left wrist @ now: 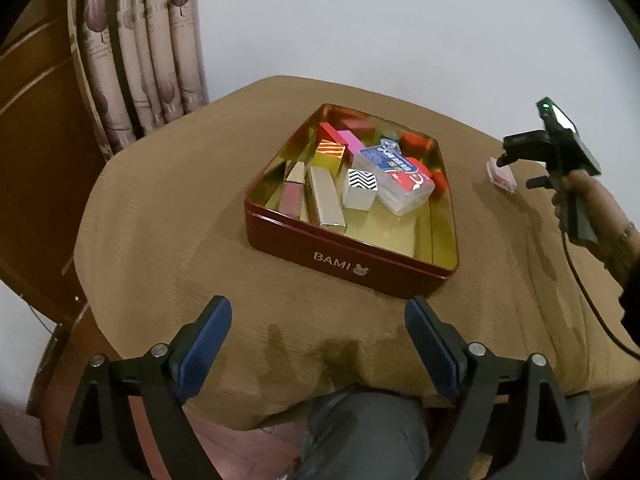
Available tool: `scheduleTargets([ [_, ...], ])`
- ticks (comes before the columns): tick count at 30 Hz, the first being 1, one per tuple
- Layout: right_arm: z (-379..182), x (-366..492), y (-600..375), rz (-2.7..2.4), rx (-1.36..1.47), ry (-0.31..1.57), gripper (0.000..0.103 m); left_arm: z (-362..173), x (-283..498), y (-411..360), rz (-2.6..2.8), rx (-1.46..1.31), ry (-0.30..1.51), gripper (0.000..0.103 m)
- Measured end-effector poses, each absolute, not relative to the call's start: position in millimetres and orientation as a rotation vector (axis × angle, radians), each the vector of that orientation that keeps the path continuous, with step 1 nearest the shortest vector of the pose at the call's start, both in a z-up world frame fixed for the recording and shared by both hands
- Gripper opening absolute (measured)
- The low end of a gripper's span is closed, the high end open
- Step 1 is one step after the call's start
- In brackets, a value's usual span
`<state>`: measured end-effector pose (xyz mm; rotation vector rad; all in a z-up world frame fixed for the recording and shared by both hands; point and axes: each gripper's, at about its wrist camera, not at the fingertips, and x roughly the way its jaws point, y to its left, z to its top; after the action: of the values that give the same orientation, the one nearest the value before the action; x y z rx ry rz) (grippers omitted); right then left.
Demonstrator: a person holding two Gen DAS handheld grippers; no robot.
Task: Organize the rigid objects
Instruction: 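Reach the right gripper toward the clear case with red card, then grasp the clear red-card case with the right gripper and place it in the tin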
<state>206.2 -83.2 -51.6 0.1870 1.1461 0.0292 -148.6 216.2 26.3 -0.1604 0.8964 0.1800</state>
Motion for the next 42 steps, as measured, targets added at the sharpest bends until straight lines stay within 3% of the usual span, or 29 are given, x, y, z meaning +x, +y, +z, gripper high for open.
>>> scheduleTargets([
  [10, -77.9, 228.8, -62.5, 0.007, 0.174, 1.192, 0.076, 18.6, -145.0, 217.8, 0.172, -0.167, 0.934, 0.086],
  [12, -79.0, 227.7, -53.6, -0.002, 0.142, 1.188, 0.067, 18.0, -144.8, 217.8, 0.179, -0.165, 0.933, 0.086],
  [13, -79.0, 227.2, -49.7, -0.018, 0.113, 1.182, 0.055, 17.6, -144.8, 217.8, 0.182, -0.164, 0.935, 0.086],
  [23, -53.4, 185.6, -61.9, 0.213, 0.150, 1.139, 0.054, 12.8, -144.1, 227.5, 0.221, -0.211, 0.961, 0.086],
  [32, 25.0, 87.6, 41.8, 0.688, 0.073, 1.090, 0.054, 16.3, -145.4, 227.3, 0.253, -0.172, 0.941, 0.087],
  [42, -13.3, 24.1, 106.7, 0.826, -0.043, 1.155, 0.054, 17.5, -143.5, 242.1, 0.302, -0.163, 0.924, 0.087],
])
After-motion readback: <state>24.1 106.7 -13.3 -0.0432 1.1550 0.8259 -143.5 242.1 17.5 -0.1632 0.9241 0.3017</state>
